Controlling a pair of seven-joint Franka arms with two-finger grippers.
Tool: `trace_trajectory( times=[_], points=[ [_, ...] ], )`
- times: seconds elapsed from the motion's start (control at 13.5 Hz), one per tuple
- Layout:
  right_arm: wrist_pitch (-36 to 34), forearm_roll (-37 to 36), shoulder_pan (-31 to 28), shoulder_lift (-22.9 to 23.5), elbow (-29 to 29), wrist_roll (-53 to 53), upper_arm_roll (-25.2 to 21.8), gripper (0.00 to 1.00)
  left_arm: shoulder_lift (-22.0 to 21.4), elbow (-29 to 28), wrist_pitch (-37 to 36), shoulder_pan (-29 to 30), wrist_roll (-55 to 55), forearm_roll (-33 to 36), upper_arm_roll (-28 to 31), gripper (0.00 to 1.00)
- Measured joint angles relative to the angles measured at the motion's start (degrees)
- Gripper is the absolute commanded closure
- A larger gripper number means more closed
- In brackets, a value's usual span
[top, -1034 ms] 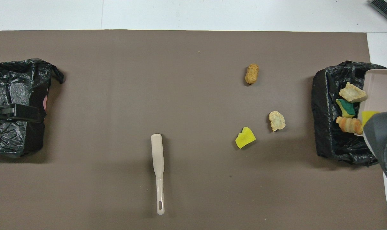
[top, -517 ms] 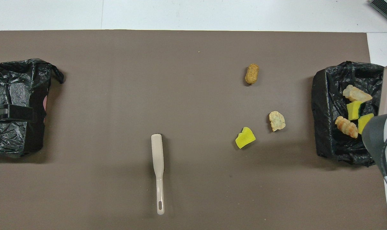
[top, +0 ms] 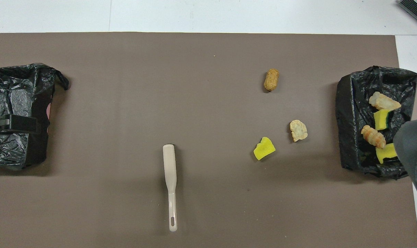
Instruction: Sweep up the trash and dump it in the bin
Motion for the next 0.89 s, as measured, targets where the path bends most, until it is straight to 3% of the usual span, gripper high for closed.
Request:
trace_trajectory(
  times=[0.3,0.66,0.89],
  points=[
    [1.19,9.64,-0.04,0.38,1.06,0.71,-0.03,1.00,-0.19,0.01,-1.04,0.00,0.00,0.00,0.01,0.00],
    [4.88,21.37,0.68,2.21,3.75,9.03,0.12,1.00,-0.21,0.01,-1.07,0.03,-0.02,0.00,0.14,0.00],
    [4.88,28.51,4.24,3.52,5.21,16.90,0.23,1.00,-0.21,0.01,-1.07,0.23,-0.02,0.00,0.21,0.00]
  ],
)
